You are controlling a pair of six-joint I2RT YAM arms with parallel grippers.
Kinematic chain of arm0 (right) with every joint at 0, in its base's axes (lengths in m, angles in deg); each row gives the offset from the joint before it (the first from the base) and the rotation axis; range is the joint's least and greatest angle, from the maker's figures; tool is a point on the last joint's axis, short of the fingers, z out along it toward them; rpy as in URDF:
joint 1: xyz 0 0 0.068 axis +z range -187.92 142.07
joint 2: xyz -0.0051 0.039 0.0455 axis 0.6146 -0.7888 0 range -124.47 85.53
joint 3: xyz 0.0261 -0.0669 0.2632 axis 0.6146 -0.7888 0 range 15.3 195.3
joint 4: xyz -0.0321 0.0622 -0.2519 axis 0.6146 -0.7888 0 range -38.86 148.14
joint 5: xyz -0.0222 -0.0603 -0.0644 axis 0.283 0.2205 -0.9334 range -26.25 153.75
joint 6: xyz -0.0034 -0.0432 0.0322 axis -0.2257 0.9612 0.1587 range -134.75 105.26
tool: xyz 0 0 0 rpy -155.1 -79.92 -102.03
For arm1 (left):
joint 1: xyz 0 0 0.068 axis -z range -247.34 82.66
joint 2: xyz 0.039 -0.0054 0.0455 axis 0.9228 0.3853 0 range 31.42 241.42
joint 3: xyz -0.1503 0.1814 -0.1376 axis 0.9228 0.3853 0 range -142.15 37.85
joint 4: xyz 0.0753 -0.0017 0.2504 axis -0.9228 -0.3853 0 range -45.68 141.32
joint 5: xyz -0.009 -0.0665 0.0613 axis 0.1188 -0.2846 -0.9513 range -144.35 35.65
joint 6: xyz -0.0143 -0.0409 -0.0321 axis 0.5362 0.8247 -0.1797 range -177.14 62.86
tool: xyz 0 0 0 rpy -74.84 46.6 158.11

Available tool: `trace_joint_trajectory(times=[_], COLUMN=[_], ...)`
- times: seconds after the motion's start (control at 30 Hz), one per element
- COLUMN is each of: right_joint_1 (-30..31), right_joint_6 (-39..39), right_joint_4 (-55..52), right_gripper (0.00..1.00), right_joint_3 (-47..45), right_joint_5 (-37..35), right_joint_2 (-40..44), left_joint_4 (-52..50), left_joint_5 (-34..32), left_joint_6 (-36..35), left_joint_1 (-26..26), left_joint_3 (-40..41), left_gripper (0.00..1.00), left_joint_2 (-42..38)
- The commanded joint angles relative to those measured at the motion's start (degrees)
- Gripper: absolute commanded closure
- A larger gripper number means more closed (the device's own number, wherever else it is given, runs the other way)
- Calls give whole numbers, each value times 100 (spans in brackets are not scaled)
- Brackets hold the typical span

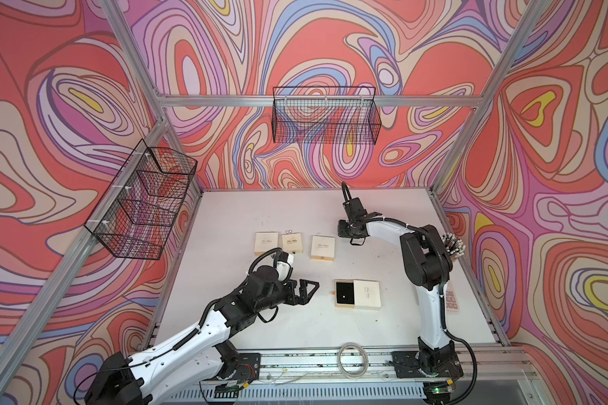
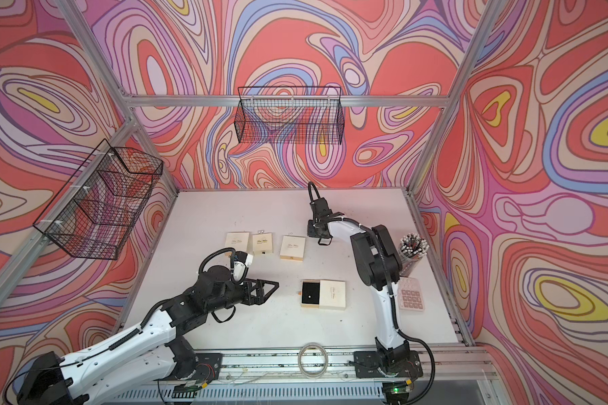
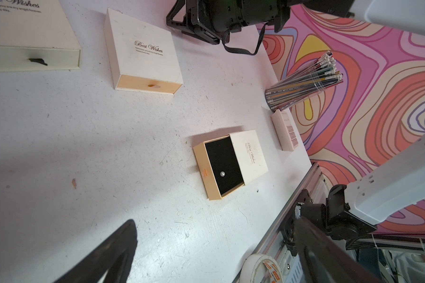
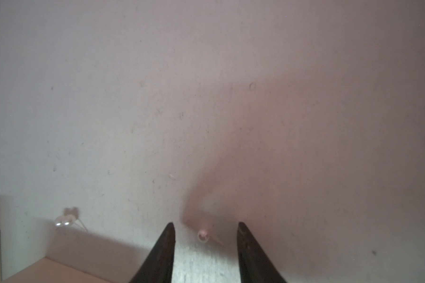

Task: Take out the earrings from the drawer-style jewelry box
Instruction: Place the earring at the center of the board.

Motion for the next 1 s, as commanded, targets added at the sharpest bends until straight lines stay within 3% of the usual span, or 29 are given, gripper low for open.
trace_joint_trajectory(times=[0.0,0.17,0.43,0.7,0.97], right_joint_1=[-47,-77,-107,-26,844], right_joint_6=[87,176,305,-13,-473], right_joint_4=[-220,-446,-689,-365,-1004], right_gripper=[46,39,42,48,52], right_joint_3=[174,528,633,-1607,-3242], right_joint_5=[95,92,71,428,161], right_joint_2=[-157,-188,608,3221,4960], left_joint_4=[16,-15,-163,-8,805], left_joint_5=[-81,-73,-117,-222,972], left_joint_6=[6,-28,-173,-168,-281], left_joint_1=[-37,-37,-87,-108,-120], left_joint_3=[71,38,-70,102,314], left_gripper=[0,0,0,0,3], left_joint_2=[-60,-69,-143,-403,149])
